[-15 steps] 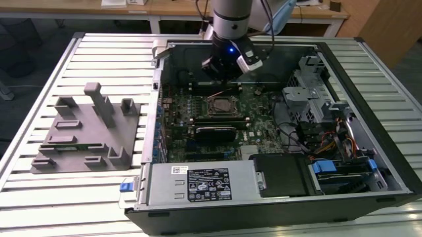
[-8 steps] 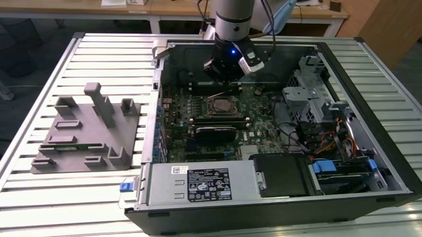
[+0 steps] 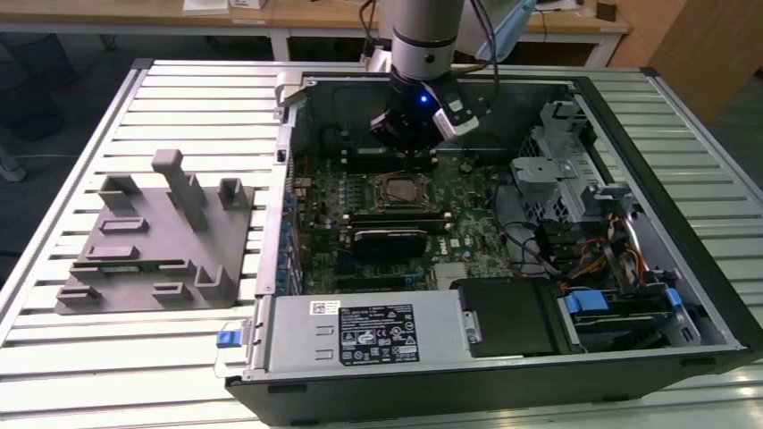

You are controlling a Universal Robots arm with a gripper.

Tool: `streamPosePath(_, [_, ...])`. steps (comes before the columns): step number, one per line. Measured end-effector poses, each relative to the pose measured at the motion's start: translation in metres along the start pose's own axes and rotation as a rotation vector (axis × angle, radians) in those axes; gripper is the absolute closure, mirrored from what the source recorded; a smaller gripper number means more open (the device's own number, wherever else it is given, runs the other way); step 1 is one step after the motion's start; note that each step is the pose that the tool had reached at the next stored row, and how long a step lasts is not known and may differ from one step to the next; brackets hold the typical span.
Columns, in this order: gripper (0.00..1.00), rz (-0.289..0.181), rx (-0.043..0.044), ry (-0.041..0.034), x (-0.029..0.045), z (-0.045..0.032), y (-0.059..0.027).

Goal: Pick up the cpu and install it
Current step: 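Install the first cpu locking lever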

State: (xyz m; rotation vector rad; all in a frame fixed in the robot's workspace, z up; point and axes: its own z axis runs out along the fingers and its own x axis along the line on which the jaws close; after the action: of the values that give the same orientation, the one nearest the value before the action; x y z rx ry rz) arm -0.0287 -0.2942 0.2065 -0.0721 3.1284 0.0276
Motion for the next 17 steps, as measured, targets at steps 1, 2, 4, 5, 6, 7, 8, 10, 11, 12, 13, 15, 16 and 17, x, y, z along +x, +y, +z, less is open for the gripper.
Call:
streamPosePath(1, [0.89,0.000,0.0005,0.0001,-0.0002,0.0016,0.0000])
streamPosePath(2, [0.89,0.000,0.0010,0.0002,-0.0004,0.0031,-0.0001])
streamPosePath(4, [0.89,0.000,0.0013,0.0003,-0.0008,0.0055,-0.0001])
streamPosePath(5, [0.89,0.000,0.0014,0.0003,-0.0010,0.0065,-0.0002])
streamPosePath(6, [0.89,0.000,0.0014,0.0003,-0.0011,0.0073,-0.0002])
streamPosePath(7, [0.89,0.000,0.0016,0.0005,-0.0011,0.0080,-0.0002])
streamPosePath(8, [0.89,0.000,0.0018,0.0005,-0.0012,0.0083,-0.0002])
streamPosePath(10, [0.89,0.000,0.0024,0.0005,-0.0013,0.0084,-0.0003])
streamPosePath(11, [0.89,0.000,0.0024,0.0005,-0.0013,0.0085,-0.0002])
streamPosePath(12, [0.89,0.000,0.0023,0.0004,-0.0013,0.0085,-0.0002])
streamPosePath(13, [0.89,0.000,0.0023,0.0003,-0.0013,0.0085,-0.0002])
streamPosePath(15, [0.89,0.000,0.0024,0.0003,-0.0013,0.0080,-0.0002])
streamPosePath(16, [0.89,0.000,0.0024,0.0003,-0.0013,0.0077,-0.0002])
streamPosePath(17, [0.89,0.000,0.0024,0.0003,-0.0013,0.0074,-0.0002])
